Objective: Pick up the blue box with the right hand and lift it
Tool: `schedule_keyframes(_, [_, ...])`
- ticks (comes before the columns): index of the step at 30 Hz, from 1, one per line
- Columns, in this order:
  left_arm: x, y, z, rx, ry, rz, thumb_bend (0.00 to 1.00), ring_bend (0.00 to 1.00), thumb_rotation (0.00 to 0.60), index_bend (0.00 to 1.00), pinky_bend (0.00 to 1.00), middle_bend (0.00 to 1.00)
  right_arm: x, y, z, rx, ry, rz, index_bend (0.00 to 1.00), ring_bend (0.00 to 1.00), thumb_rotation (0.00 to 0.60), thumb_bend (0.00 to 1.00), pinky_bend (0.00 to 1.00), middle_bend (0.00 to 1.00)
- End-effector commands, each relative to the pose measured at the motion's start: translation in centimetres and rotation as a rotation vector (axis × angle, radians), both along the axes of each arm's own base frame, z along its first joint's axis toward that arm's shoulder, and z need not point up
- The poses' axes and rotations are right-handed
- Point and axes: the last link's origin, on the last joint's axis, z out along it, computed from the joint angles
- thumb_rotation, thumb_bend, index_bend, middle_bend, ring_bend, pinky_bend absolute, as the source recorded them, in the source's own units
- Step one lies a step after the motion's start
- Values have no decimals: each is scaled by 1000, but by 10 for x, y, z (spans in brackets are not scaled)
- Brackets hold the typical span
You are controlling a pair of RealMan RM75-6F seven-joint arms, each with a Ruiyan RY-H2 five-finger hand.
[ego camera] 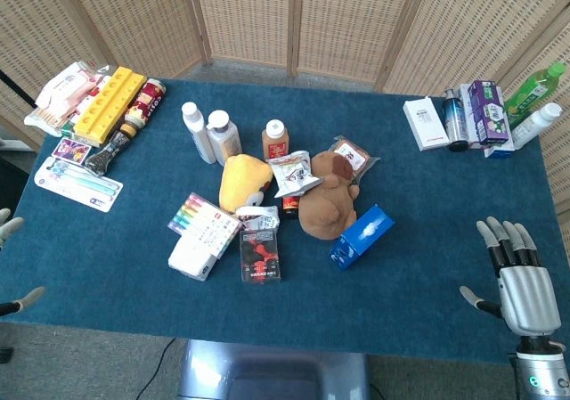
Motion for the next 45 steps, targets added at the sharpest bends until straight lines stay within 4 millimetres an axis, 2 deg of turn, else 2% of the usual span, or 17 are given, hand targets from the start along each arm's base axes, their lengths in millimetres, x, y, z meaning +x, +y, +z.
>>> schedule_keyframes(1, [0,0,0,-4,-5,1,0,0,600,123,0,0,0,0,-1,2,5,-1,0,0,600,0,0,0])
schedule_keyframes(6, [0,1,0,-14,-20,1,0,0,600,123,0,0,-2,-1,-3,12,-11,-12,0,0,600,0,0,0])
schedule_keyframes(12, [0,-1,4,-4,-39,-5,0,0,600,123,0,0,-5,-4,-14,96,-204,-69,0,0,600,0,0,0])
schedule_keyframes(18, [-1,-1,7,5,-46,2,0,0,600,123,0,0,-4,-19,-34,182,-417,-134,0,0,600,0,0,0])
schedule_keyframes(30, [-3,0,9,2,-64,4,0,0,600,123,0,0,28,-52,-68,289,-638,-199,0,0,600,0,0,0])
schedule_keyframes(45, [-5,1,12,3,-77,9,0,0,600,122,0,0,62,-60,-91,274,-778,-217,0,0,600,0,0,0])
